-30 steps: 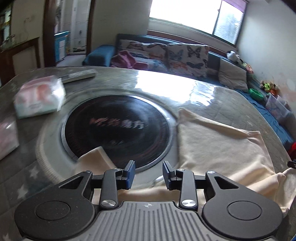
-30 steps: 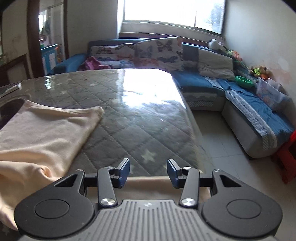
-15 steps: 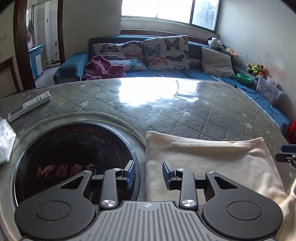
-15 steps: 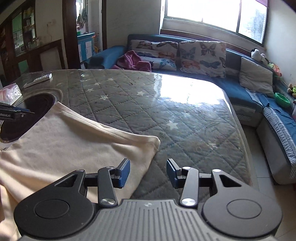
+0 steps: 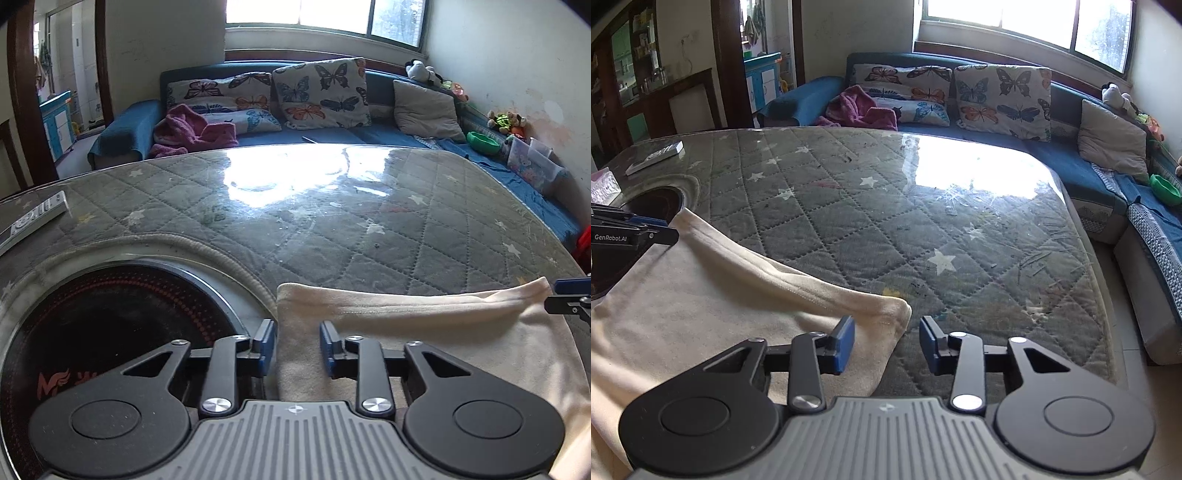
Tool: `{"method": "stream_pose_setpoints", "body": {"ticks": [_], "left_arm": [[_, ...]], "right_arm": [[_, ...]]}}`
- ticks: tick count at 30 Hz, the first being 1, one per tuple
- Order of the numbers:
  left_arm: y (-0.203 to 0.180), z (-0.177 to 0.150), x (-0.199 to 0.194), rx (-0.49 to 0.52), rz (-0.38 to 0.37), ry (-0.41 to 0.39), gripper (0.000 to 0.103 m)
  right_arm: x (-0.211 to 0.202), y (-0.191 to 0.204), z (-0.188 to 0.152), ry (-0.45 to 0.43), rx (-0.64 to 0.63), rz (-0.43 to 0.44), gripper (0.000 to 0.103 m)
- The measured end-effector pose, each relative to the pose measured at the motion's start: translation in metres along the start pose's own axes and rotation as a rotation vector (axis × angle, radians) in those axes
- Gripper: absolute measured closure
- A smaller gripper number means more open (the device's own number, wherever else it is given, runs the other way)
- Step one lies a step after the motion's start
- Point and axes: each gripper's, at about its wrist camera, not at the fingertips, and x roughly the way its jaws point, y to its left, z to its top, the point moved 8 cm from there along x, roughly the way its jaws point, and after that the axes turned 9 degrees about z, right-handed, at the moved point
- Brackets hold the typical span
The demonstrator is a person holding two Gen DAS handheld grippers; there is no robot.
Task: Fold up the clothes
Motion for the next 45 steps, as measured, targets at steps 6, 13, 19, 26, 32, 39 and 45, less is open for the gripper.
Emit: {"method": "stream_pose_setpoints", "body": {"ticks": [6,13,19,26,32,39,45], "left_arm": [[0.001,0.001,0.001,0.019,-0.009,-0.024,0.098],[0.005,0.002,0.003,0.000,-0.017,-0.022,0.098],[0.003,0.002,0.001,-0.006,-0.026,-0.019,0.088],[0.000,0.002,0.005,0.006,-0.030,-0.022,0.089],[0.004,0.002,0.005,0.004,-0.022,-0.040,0.100],[0.014,0.006,0.003,-0.021,0.013,-0.062,0.101],[0.037,0.014,-0.004,-0.099,0.055,-0.097,0.101]], "right_arm": [[0.010,-0.002,0.001,0.014,0.012,0.016,0.071],[0.011,-0.004,0.004,0.005,0.023,0.017,0.069],[0.010,-0.007,0.002,0.007,0.043,0.027,0.069],[0.010,-0.006,0.001,0.009,0.050,0.040,0.069],[0.013,-0.002,0.005,0.000,0.020,0.023,0.082],[0.017,0.008,0.023,-0.029,-0.032,0.013,0.095],[0.021,0.015,0.054,-0.108,-0.046,0.009,0.096]]}}
